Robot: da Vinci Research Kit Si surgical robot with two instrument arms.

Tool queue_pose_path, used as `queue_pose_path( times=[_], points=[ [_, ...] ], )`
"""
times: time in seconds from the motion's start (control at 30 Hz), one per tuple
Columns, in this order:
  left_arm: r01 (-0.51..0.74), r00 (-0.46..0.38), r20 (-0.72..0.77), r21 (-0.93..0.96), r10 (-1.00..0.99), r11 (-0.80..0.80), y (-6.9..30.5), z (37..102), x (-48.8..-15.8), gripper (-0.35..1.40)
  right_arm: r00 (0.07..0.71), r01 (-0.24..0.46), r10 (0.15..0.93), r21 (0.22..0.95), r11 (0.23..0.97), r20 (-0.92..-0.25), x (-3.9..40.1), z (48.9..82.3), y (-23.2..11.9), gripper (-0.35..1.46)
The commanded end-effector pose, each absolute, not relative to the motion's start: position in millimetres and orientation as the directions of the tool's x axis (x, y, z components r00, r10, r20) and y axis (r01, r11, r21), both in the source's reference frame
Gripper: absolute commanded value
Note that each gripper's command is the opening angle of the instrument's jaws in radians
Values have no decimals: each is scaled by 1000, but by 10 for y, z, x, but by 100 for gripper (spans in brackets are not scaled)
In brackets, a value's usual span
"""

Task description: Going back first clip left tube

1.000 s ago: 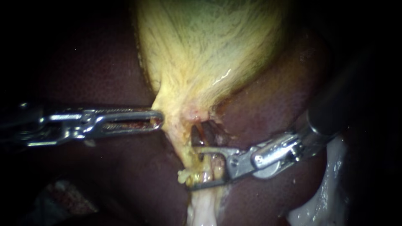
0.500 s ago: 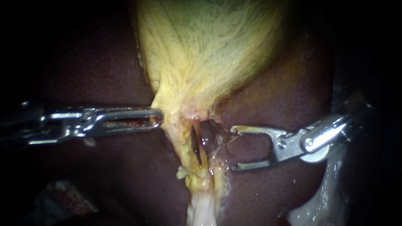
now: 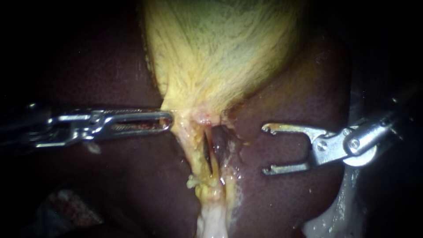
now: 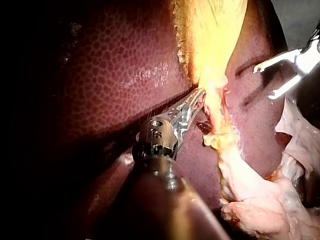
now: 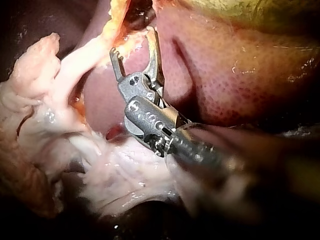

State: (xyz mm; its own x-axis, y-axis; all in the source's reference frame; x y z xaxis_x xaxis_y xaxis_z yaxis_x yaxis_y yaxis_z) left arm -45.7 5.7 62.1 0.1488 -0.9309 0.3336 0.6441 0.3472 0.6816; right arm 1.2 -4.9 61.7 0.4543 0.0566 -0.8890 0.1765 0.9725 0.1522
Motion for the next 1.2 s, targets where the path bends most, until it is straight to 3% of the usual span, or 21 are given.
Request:
queue_pose_path(
  times=[0.03, 0.37, 1.2],
  points=[
    [649, 147, 337, 677, -930, 348, 58, 627, -460, -23, 454, 177, 57, 153, 972, -889, 12, 617, -50, 60],
    [641, 170, 328, 679, -929, 358, 49, 657, -489, -23, 448, 183, 59, 156, 971, -892, 12, 614, -52, 60],
    [638, 178, 325, 681, -929, 360, 46, 663, -498, -23, 424, 199, 65, 163, 966, -903, 14, 613, -55, 60]
  ],
)
